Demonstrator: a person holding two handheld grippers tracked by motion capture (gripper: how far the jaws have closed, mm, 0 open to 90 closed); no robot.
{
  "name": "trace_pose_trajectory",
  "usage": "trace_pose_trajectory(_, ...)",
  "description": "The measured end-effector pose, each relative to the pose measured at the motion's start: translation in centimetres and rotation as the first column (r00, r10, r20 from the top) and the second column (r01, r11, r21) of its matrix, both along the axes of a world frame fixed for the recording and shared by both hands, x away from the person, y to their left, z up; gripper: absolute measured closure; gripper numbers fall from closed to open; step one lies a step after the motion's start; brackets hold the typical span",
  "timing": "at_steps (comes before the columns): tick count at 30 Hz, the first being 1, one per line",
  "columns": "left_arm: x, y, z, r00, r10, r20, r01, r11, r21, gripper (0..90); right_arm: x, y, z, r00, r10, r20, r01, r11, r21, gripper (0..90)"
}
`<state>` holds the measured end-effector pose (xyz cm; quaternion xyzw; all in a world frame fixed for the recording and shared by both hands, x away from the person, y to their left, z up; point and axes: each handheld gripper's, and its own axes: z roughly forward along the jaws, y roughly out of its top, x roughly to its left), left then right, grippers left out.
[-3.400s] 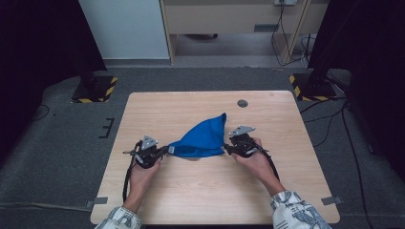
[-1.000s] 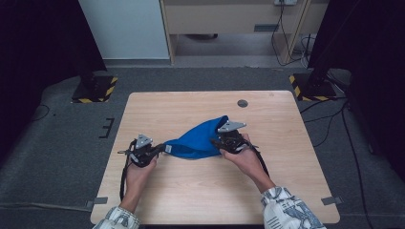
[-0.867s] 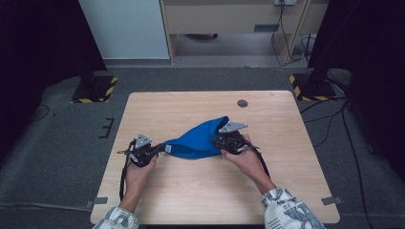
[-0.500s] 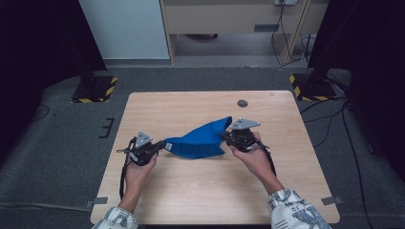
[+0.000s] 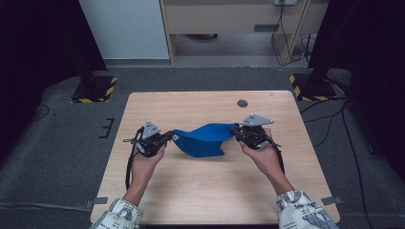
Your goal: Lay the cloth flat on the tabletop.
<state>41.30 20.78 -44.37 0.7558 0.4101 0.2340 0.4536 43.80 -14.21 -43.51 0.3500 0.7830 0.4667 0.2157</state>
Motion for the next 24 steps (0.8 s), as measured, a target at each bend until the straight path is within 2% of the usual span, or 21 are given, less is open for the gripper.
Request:
trace_pose_trajectory(4,0.5,-0.1,0.4,1.0,0.003,-0.002,-0.003,0.9999,-0.017,89.8,0.0,-0.2,0.1,1.0,-0.009,0.003,0.009,1.0,0.001,84.7)
trace_pose_trajectory(10,1.1,-0.5,1.0,1.0,0.003,-0.002,-0.003,0.9999,-0.01,89.9,0.3,-1.0,0.5,0.9995,-0.032,0.005,0.032,0.999,0.005,84.8)
trace_pose_trajectory(14,1.7,-0.7,1.2,0.9998,0.007,-0.018,-0.007,0.9998,-0.019,90.0,0.5,-1.7,0.8,0.9983,-0.058,0.004,0.058,0.998,0.023,85.1)
trace_pose_trajectory(24,2.4,-1.7,2.3,0.9999,-0.008,-0.008,0.008,0.9991,-0.041,90.0,0.4,-3.3,1.2,0.9966,-0.081,0.017,0.081,0.996,0.028,85.3)
